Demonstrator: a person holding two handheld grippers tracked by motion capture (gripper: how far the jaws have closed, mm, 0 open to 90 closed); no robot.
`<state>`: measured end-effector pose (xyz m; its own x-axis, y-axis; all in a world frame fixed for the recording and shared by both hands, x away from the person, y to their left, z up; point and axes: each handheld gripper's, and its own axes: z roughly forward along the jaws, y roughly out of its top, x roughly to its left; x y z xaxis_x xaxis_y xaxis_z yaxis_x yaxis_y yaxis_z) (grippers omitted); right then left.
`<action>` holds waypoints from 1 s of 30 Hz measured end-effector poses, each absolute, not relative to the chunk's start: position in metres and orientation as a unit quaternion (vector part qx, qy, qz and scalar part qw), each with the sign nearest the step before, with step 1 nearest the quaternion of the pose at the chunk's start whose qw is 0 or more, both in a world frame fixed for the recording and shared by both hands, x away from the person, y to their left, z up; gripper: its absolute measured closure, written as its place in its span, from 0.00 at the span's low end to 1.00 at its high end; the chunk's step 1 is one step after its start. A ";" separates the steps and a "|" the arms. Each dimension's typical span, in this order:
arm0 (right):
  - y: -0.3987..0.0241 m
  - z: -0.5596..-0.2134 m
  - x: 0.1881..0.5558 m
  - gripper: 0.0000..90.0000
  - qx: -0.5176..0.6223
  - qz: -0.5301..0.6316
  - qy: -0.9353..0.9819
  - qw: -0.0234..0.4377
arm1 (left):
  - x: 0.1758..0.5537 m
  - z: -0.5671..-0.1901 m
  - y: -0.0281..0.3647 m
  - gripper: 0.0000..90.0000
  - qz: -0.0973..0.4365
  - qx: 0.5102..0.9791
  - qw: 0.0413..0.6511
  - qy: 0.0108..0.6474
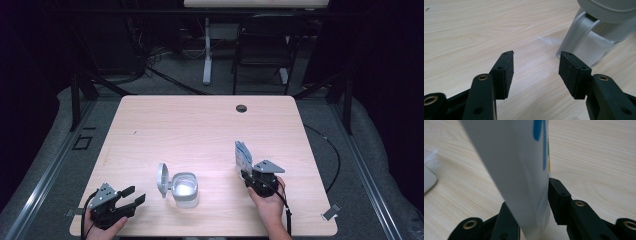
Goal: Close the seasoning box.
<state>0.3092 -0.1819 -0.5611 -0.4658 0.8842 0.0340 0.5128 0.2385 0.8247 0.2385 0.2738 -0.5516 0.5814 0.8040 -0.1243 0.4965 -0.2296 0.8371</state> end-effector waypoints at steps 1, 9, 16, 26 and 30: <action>-0.182 -0.561 0.308 0.77 0.465 0.410 0.751 0.229 | 0.238 -0.551 0.274 0.51 0.171 0.765 0.452 0.424; -0.186 -0.560 0.301 0.73 0.472 0.408 0.747 0.231 | 0.237 -0.546 0.271 0.51 0.174 0.764 0.457 0.421; -0.194 -0.555 0.297 0.74 0.482 0.429 0.731 0.223 | 0.239 -0.544 0.265 0.51 0.171 0.769 0.456 0.415; -0.202 -0.545 0.293 0.73 0.485 0.431 0.725 0.229 | 0.242 -0.544 0.259 0.51 0.170 0.769 0.460 0.410; -0.203 -0.545 0.292 0.72 0.488 0.433 0.722 0.229 | 0.242 -0.543 0.260 0.51 0.170 0.769 0.460 0.410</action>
